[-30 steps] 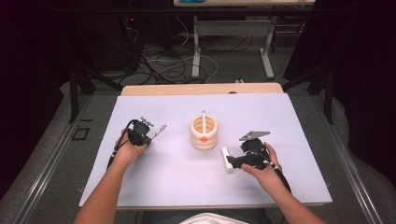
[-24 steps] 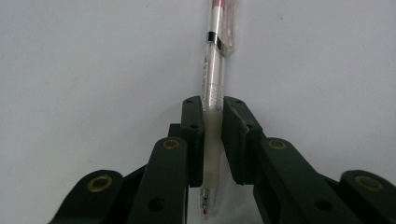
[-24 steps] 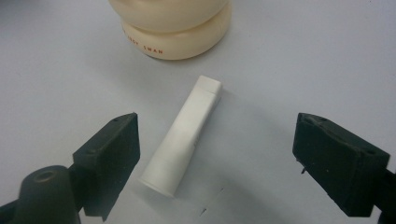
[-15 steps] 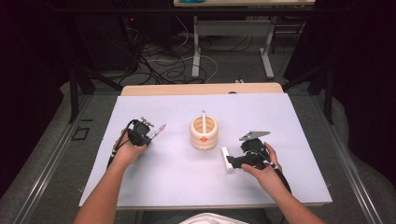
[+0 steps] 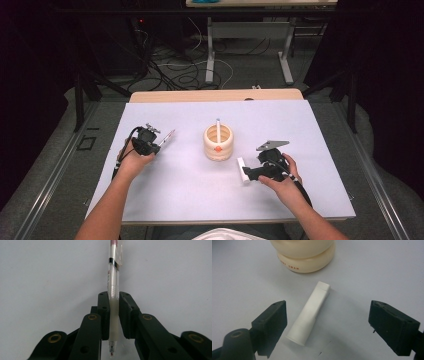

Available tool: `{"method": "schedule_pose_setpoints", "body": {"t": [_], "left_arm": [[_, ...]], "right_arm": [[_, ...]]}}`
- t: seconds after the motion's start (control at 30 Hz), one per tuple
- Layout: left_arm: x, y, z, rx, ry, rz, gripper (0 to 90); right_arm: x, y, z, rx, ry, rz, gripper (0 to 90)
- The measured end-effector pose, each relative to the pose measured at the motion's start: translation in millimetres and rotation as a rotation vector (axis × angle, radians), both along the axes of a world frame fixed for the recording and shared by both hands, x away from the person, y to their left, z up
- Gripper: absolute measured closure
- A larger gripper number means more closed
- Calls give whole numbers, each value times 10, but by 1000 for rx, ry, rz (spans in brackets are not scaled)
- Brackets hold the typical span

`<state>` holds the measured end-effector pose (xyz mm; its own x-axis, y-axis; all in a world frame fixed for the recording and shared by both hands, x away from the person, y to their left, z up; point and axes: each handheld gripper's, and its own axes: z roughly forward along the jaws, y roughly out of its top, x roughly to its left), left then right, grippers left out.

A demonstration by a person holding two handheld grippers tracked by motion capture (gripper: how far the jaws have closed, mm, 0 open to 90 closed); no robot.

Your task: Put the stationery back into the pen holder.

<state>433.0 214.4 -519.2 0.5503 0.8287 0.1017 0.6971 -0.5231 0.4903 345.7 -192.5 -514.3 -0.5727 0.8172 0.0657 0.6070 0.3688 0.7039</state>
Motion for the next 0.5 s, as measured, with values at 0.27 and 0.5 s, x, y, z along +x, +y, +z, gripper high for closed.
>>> {"method": "schedule_pose_setpoints", "body": {"t": [0.27,0.5], "left_arm": [[-79,-5,102,-60,-21,-14,796],[-176,-68,205,-107,-27,-51,796]], "right_arm": [[2,3,-10,11,-11,4,151],[-6,-1,15,-4,8,5,152]]}}
